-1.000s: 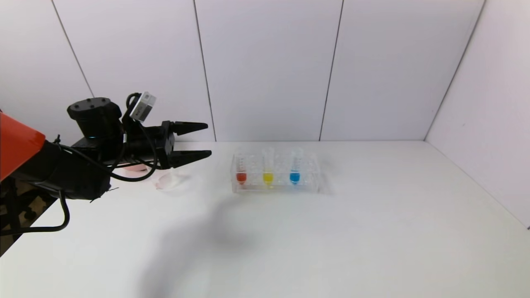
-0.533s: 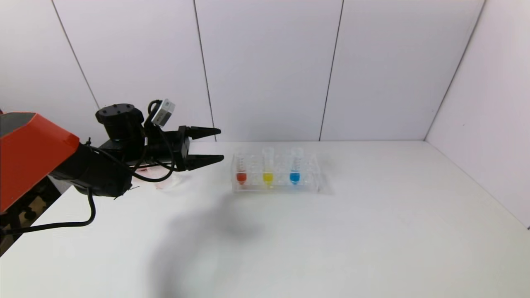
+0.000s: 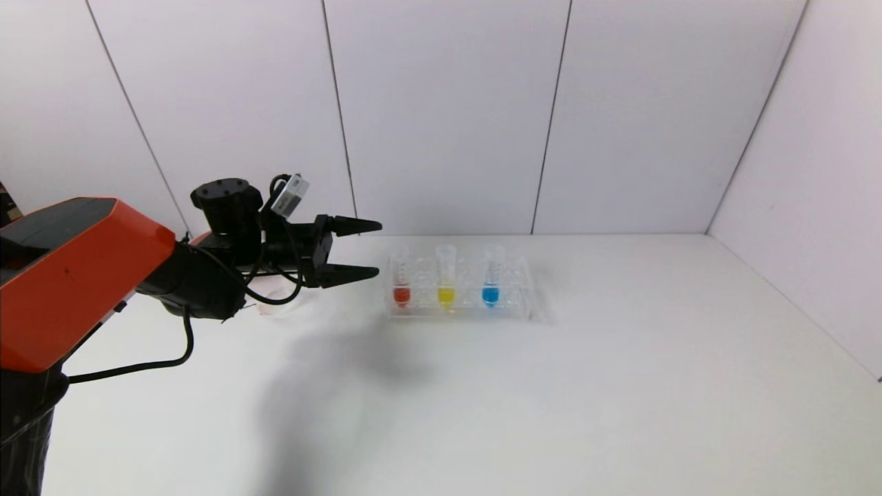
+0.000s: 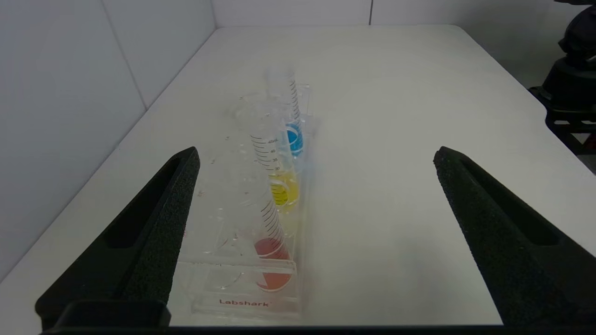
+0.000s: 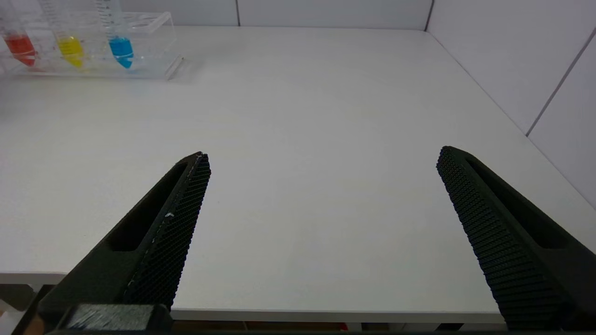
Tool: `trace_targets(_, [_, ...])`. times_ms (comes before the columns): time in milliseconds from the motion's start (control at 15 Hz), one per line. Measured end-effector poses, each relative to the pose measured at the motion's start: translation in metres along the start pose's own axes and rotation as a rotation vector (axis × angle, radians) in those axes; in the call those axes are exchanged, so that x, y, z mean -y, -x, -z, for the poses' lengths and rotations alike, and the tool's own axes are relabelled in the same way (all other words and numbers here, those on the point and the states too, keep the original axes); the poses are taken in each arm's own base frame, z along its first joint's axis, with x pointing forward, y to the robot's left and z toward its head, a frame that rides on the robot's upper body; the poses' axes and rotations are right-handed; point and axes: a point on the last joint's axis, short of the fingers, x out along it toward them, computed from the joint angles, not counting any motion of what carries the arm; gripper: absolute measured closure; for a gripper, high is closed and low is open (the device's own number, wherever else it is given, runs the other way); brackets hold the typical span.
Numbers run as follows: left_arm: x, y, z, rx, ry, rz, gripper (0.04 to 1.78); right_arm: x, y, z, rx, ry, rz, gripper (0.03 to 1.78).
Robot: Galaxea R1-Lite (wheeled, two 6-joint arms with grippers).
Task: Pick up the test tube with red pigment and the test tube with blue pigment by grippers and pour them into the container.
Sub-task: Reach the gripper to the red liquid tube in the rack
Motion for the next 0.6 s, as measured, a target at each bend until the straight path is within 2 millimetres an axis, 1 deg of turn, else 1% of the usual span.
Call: trace_targets(600, [-0.016, -0.024, 0.023, 0.005, 0.038, 0.047, 0.06, 0.0, 0.0, 0.0, 0.0, 0.0, 0.0, 0.04])
